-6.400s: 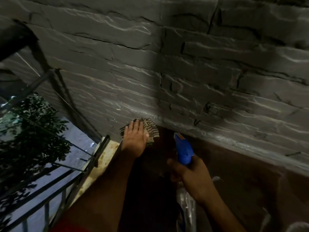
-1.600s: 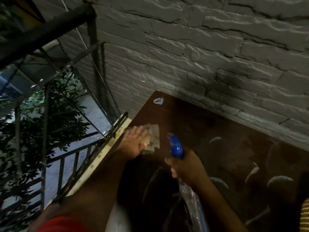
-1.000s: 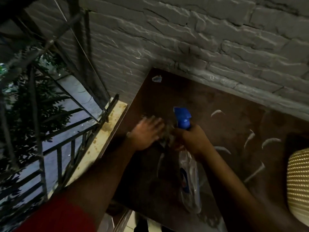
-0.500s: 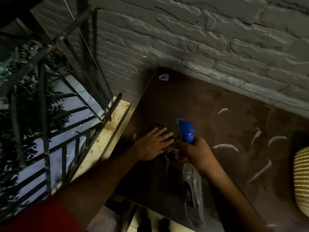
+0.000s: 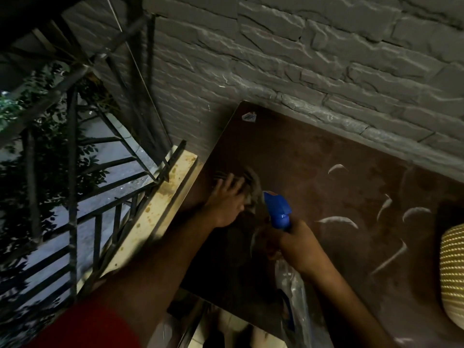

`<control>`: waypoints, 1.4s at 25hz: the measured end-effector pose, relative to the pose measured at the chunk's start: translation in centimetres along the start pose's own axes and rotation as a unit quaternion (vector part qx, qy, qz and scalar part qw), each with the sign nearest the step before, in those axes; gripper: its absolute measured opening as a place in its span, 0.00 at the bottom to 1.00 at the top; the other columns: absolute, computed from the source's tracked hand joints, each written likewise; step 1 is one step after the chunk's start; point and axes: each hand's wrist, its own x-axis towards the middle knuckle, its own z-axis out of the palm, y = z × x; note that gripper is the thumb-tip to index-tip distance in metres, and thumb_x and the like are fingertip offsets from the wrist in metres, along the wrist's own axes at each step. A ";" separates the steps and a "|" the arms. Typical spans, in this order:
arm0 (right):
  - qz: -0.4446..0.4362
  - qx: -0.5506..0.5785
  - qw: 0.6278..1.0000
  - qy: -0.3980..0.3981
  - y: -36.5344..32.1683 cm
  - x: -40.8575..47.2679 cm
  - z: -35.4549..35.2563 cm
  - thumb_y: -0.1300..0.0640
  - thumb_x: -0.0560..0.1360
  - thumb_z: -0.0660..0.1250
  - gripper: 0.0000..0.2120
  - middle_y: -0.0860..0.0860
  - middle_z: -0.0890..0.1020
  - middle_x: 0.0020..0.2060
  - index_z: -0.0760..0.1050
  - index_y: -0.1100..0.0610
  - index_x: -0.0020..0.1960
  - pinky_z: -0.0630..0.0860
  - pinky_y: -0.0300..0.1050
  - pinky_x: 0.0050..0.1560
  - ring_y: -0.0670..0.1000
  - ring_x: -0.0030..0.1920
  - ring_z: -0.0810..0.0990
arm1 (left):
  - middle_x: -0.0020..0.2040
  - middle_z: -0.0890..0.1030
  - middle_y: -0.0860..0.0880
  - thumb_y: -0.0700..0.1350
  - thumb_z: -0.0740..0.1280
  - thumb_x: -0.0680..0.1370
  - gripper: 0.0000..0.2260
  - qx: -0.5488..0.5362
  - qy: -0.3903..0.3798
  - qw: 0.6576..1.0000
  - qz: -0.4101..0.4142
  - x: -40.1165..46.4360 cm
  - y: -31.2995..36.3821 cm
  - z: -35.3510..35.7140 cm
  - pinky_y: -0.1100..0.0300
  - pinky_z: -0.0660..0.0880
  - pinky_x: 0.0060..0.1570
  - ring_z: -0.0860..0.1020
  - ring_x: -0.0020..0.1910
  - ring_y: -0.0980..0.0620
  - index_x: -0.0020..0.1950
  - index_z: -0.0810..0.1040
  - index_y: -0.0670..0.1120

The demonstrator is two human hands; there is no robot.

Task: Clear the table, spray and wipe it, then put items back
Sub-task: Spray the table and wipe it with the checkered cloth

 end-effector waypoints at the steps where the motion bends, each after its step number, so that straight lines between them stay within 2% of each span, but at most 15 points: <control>1: 0.004 -0.015 0.999 -0.028 0.2 -0.4 0.0 0.64 0.74 0.69 0.07 0.59 0.80 0.34 0.75 0.59 0.51 0.80 0.54 0.41 0.56 0.34 0.79 | 0.80 0.42 0.51 0.53 0.54 0.83 0.25 0.028 -0.038 0.995 0.085 -0.6 0.9 0.1 0.44 0.40 0.75 0.37 0.78 0.45 0.79 0.50 0.55; 3: 0.021 -0.031 0.989 -0.143 0.5 -1.9 0.6 0.66 0.73 0.69 0.07 0.54 0.78 0.30 0.75 0.58 0.48 0.78 0.47 0.35 0.52 0.30 0.77 | 0.80 0.42 0.52 0.52 0.56 0.83 0.27 0.015 -0.082 0.987 0.139 -0.7 -0.5 -1.1 0.46 0.39 0.75 0.37 0.78 0.47 0.79 0.48 0.56; 5: 0.022 -0.106 0.972 -0.206 1.4 -2.6 2.1 0.63 0.72 0.71 0.11 0.52 0.78 0.30 0.76 0.56 0.53 0.77 0.44 0.33 0.50 0.29 0.76 | 0.80 0.42 0.51 0.51 0.56 0.83 0.27 -0.018 -0.129 0.986 0.106 0.7 -2.1 -3.0 0.46 0.38 0.75 0.37 0.78 0.46 0.79 0.48 0.55; 8: -0.033 -0.270 0.959 -0.082 2.8 -2.3 4.7 0.53 0.70 0.72 0.19 0.52 0.82 0.40 0.77 0.51 0.60 0.76 0.43 0.41 0.52 0.39 0.82 | 0.80 0.41 0.51 0.55 0.49 0.84 0.23 -0.055 -0.224 0.970 0.075 2.0 -1.6 -4.9 0.45 0.37 0.74 0.37 0.77 0.46 0.79 0.50 0.54; 12: -0.002 -0.230 0.962 -0.147 4.3 -3.8 7.0 0.52 0.70 0.72 0.20 0.57 0.84 0.49 0.76 0.53 0.60 0.81 0.53 0.51 0.55 0.43 0.82 | 0.80 0.41 0.51 0.62 0.46 0.82 0.26 -0.088 -0.233 0.967 0.053 1.8 -1.2 -5.1 0.45 0.36 0.74 0.36 0.77 0.47 0.79 0.52 0.55; 14: 0.013 -0.209 0.974 -0.081 5.1 -4.2 6.4 0.51 0.68 0.73 0.17 0.56 0.85 0.45 0.78 0.53 0.55 0.81 0.56 0.48 0.57 0.43 0.83 | 0.80 0.41 0.51 0.65 0.46 0.81 0.28 -0.077 -0.228 0.970 0.047 1.4 -0.9 -4.9 0.45 0.36 0.75 0.36 0.77 0.46 0.79 0.52 0.56; 17: 0.058 -0.221 0.973 -0.028 6.2 -4.1 4.5 0.49 0.68 0.73 0.18 0.52 0.84 0.46 0.75 0.48 0.57 0.81 0.55 0.50 0.54 0.44 0.83 | 0.80 0.41 0.50 0.64 0.43 0.81 0.28 -0.061 -0.210 0.974 0.051 1.4 -0.5 -4.5 0.43 0.37 0.74 0.36 0.77 0.45 0.79 0.51 0.56; 20: 0.118 -0.238 0.957 -0.114 6.5 -5.0 3.7 0.52 0.73 0.72 0.12 0.49 0.82 0.43 0.73 0.49 0.54 0.81 0.44 0.46 0.47 0.39 0.81 | 0.80 0.41 0.50 0.64 0.43 0.81 0.27 -0.066 -0.204 0.975 0.050 1.3 -0.5 -4.5 0.44 0.37 0.74 0.36 0.77 0.45 0.79 0.51 0.56; 22: 0.132 -0.241 0.938 -0.211 6.1 -6.1 5.0 0.54 0.74 0.71 0.16 0.52 0.82 0.48 0.74 0.52 0.61 0.80 0.43 0.46 0.49 0.40 0.81 | 0.80 0.41 0.50 0.64 0.43 0.81 0.27 -0.069 -0.206 0.975 0.049 1.1 -0.4 -4.7 0.44 0.37 0.74 0.36 0.77 0.45 0.79 0.51 0.55; 24: 0.075 -0.251 0.938 -0.226 5.7 -6.3 6.6 0.53 0.74 0.71 0.22 0.52 0.80 0.56 0.71 0.50 0.66 0.79 0.47 0.54 0.51 0.47 0.81 | 0.80 0.41 0.50 0.62 0.43 0.82 0.26 -0.061 -0.198 0.977 0.054 1.2 -0.4 -4.5 0.44 0.37 0.74 0.36 0.77 0.45 0.79 0.51 0.55; 26: 0.012 -0.234 0.953 -0.191 5.3 -5.9 7.8 0.53 0.73 0.71 0.22 0.51 0.80 0.54 0.71 0.49 0.66 0.78 0.48 0.56 0.48 0.47 0.78 | 0.80 0.41 0.50 0.60 0.43 0.83 0.25 -0.025 -0.183 0.980 0.072 1.1 -0.7 -4.0 0.44 0.38 0.74 0.36 0.77 0.45 0.79 0.49 0.55; 29: -0.002 -0.174 0.981 -0.087 5.8 -5.0 7.3 0.52 0.68 0.72 0.16 0.48 0.82 0.43 0.75 0.48 0.56 0.81 0.51 0.51 0.48 0.40 0.80 | 0.80 0.43 0.51 0.60 0.45 0.83 0.25 0.003 -0.085 0.995 0.047 -0.3 -1.5 -2.3 0.46 0.40 0.76 0.39 0.78 0.48 0.79 0.48 0.55; 32: 0.049 -0.087 0.995 -0.018 5.9 -4.5 4.5 0.53 0.68 0.73 0.12 0.52 0.84 0.42 0.76 0.48 0.50 0.82 0.55 0.49 0.54 0.41 0.84 | 0.80 0.47 0.48 0.58 0.47 0.83 0.26 -0.028 0.062 0.992 -0.108 -4.5 0.7 1.9 0.45 0.42 0.76 0.43 0.79 0.45 0.79 0.49 0.52; 33: 0.051 -0.062 0.997 0.005 5.7 -4.2 3.5 0.55 0.69 0.73 0.10 0.52 0.85 0.41 0.76 0.48 0.49 0.82 0.55 0.49 0.54 0.41 0.84 | 0.80 0.48 0.48 0.58 0.47 0.82 0.26 -0.042 0.084 0.992 -0.082 -6.5 1.5 3.5 0.44 0.43 0.76 0.44 0.79 0.45 0.79 0.51 0.52; 35: 0.049 -0.036 0.998 0.001 4.9 -3.7 2.1 0.59 0.71 0.72 0.11 0.54 0.84 0.41 0.75 0.47 0.49 0.82 0.55 0.47 0.56 0.39 0.84 | 0.80 0.52 0.49 0.57 0.47 0.82 0.24 0.000 0.036 0.995 0.097 -8.6 0.8 5.2 0.44 0.48 0.76 0.47 0.79 0.46 0.78 0.56 0.53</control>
